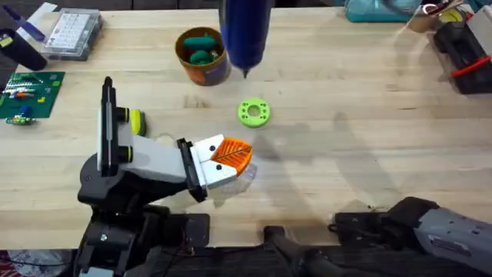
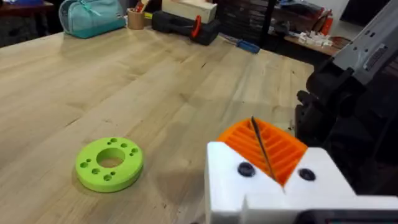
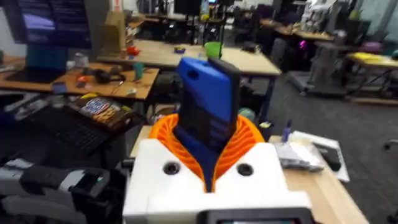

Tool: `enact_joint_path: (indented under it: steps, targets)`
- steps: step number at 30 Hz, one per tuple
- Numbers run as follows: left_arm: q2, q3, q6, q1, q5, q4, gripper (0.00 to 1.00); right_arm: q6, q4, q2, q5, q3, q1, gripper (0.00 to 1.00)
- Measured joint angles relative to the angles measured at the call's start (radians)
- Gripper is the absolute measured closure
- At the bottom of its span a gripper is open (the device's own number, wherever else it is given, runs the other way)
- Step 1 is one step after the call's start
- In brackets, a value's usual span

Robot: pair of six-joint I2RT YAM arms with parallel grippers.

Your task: Pick up the gripper from the table and insert it into the empty holder that is missing its gripper. Then pick up a screw, insert it into the mounting hole, and use the screwdriver to tighten it. Finally, clean up the table by picking up the vegetable and placing it into the bucket.

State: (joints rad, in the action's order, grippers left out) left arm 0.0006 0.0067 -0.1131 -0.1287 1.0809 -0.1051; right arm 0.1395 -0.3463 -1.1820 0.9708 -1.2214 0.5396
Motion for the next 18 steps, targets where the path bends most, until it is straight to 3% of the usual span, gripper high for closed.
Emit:
enact_joint_path:
  steps: [8,18]
  targets:
    - [0.000,0.000,0.000,0.000,0.000,0.000,0.984,0.047,-0.102,0.000,0.056,0.097,0.040,0.974]
    - [0.000,0.000,0.000,0.000,0.000,0.000,0.984,-0.033,-0.116,-0.015,0.079,0.122,0.148,0.974]
